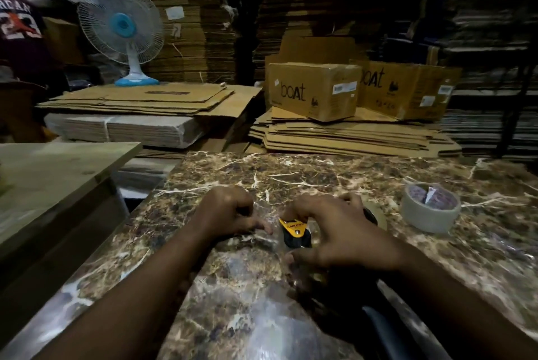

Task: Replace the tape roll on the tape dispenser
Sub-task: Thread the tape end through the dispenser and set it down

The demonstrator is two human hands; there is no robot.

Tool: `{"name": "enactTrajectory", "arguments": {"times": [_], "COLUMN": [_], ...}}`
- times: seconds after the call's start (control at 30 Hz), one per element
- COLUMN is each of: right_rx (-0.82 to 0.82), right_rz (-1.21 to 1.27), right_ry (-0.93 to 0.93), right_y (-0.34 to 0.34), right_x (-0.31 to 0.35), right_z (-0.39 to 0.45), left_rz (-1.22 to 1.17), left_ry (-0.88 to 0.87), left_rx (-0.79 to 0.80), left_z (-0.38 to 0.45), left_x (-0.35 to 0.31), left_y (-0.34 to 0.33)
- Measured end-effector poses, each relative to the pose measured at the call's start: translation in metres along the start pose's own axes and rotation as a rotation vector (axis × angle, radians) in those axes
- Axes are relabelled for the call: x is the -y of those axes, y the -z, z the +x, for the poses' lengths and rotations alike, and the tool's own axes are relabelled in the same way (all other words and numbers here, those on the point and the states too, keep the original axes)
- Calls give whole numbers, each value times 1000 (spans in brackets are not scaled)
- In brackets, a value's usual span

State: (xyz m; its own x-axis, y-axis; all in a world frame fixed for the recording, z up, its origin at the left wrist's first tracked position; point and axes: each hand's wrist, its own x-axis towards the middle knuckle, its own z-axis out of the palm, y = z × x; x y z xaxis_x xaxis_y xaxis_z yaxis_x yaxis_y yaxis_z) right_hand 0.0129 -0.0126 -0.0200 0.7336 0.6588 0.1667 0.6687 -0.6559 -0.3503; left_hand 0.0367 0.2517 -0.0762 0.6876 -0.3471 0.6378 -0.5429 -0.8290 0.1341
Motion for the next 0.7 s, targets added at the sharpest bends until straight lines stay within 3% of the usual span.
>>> {"name": "enactTrajectory", "arguments": {"times": [0.13,0.3,0.47,0.6,0.7], "right_rx": [41,56,129,148,196], "right_rz": [122,198,254,162,140], "right_ry": [26,14,-103,-170,-213], "right_y": [-5,0,12,27,32], "right_x": [-9,-5,4,20,23], "right_z": [5,0,-7,6,16], "left_rz": [19,121,154,212,200], "left_ry": [-157,-245,-90,-63,-50], "left_rx": [41,281,648,808,821], "left_z": [5,22,30,27,29], "left_x": [16,10,-9,-5,-8], "left_y": [-4,7,19,30,37]}}
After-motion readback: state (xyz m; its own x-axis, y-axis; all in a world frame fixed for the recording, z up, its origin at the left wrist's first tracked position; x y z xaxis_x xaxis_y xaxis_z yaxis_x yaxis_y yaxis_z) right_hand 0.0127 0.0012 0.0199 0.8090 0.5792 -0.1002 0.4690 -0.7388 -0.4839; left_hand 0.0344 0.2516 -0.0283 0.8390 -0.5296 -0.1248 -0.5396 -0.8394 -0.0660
